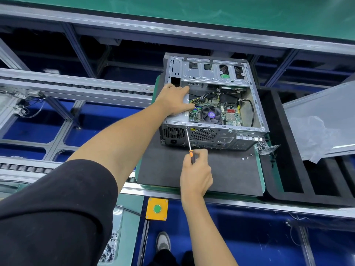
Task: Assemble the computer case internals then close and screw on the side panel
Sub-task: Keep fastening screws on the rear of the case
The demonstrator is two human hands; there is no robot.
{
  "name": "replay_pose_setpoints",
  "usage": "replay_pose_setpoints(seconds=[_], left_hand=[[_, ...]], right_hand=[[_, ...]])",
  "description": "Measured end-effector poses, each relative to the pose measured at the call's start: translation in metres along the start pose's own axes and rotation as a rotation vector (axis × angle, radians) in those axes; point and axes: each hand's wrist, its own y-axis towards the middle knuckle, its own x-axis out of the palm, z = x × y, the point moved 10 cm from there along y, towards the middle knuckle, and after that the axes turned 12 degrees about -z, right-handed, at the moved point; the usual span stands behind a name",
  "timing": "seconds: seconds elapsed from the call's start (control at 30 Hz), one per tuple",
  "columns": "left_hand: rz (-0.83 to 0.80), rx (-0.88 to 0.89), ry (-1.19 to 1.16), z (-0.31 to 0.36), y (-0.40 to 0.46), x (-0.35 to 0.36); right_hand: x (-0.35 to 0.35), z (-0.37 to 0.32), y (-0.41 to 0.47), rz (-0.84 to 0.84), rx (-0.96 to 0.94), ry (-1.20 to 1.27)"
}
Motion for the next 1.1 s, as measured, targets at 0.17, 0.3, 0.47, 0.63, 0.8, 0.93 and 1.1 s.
replay_pose_setpoints(seconds=[0.17,0.3,0.47,0.63,0.8,0.93,1.1], left_hand=[[0.009,0.008,0.004,0.0,0.0,0.0],[0.003,-0.001,0.004,-0.001,0.001,0.003],[0.01,-0.004,-0.009,-0.001,0.001,0.0],[0.014,0.0,-0.016,-0.001,-0.002,-0.001],[0.016,-0.003,-0.023,-0.001,0.0,0.0],[0.012,-0.006,-0.035,-0.002,0.0,0.0],[0.003,-0.007,-0.037,-0.001,0.0,0.0]], right_hand=[[0.014,0.005,0.004,-0.121,0.032,0.262],[0.082,0.006,-0.022,-0.609,0.578,1.48],[0.06,0.017,-0.014,-0.428,0.478,1.13],[0.014,0.012,-0.006,-0.076,0.108,0.322],[0.026,0.01,0.002,-0.147,0.103,0.412],[0.092,0.002,-0.024,-0.639,0.546,1.514],[0.084,0.009,-0.024,-0.538,0.541,1.337]])
